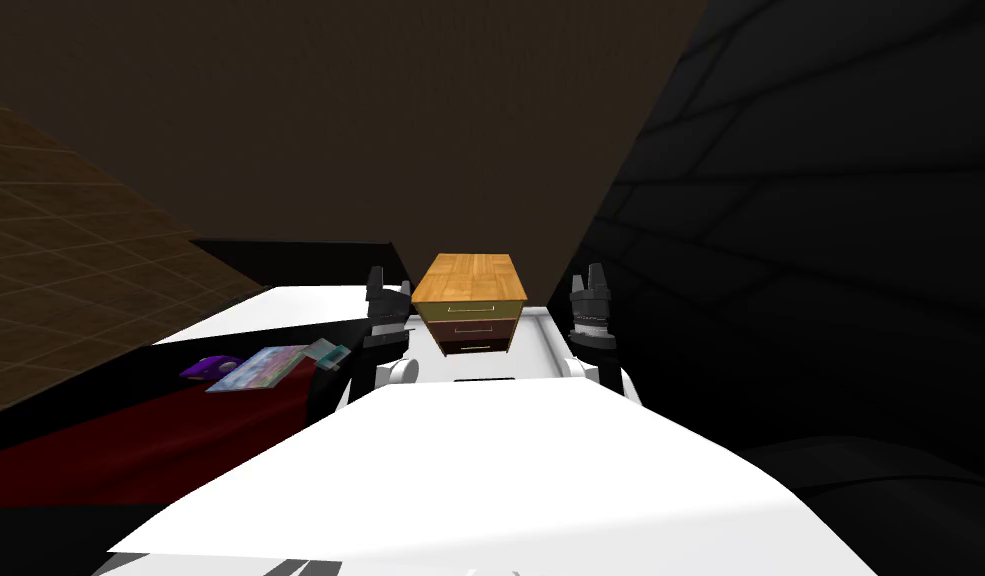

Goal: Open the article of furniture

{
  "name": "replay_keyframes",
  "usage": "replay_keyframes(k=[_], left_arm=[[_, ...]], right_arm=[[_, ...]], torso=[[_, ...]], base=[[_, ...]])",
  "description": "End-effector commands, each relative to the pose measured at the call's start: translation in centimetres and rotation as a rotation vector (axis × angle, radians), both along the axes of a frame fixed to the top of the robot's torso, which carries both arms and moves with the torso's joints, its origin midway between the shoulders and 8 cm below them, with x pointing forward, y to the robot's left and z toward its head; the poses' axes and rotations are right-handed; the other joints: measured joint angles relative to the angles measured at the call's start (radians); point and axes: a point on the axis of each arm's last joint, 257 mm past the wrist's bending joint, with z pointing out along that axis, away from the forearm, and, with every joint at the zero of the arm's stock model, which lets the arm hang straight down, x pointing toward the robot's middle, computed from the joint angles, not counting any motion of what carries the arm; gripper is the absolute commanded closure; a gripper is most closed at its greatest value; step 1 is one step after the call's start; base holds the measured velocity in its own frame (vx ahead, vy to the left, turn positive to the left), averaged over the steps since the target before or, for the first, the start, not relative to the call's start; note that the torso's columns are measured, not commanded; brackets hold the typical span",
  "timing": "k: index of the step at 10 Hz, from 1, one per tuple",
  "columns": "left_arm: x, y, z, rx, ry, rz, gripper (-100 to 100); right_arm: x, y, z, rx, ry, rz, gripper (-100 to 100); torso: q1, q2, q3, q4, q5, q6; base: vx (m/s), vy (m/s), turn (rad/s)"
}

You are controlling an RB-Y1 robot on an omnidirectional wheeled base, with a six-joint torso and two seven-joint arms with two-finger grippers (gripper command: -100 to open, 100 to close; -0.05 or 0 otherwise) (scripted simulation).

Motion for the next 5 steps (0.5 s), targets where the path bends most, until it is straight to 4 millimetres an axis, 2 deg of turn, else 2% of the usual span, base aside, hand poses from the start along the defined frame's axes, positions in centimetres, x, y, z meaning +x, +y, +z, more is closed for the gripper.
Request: replay_keyframes(k=[1, 5], left_arm=[[0.00, 0.00, 0.00, 0.000, 0.000, 0.000, 0], [0.00, 0.00, 0.01, 0.000, 0.000, 0.000, 0]], right_arm=[[0.00, 0.00, 0.00, 0.000, 0.000, 0.000, 0], [-0.01, 0.00, 0.01, 0.000, 0.000, 0.000, 0]], torso=[[0.000, 0.040, -0.082, 0.041, 0.000, 0.000], [0.000, 0.322, -0.644, 0.322, 0.000, 0.000]], base=[[0.000, 0.000, 0.000], [0.000, 0.000, 0.000]])
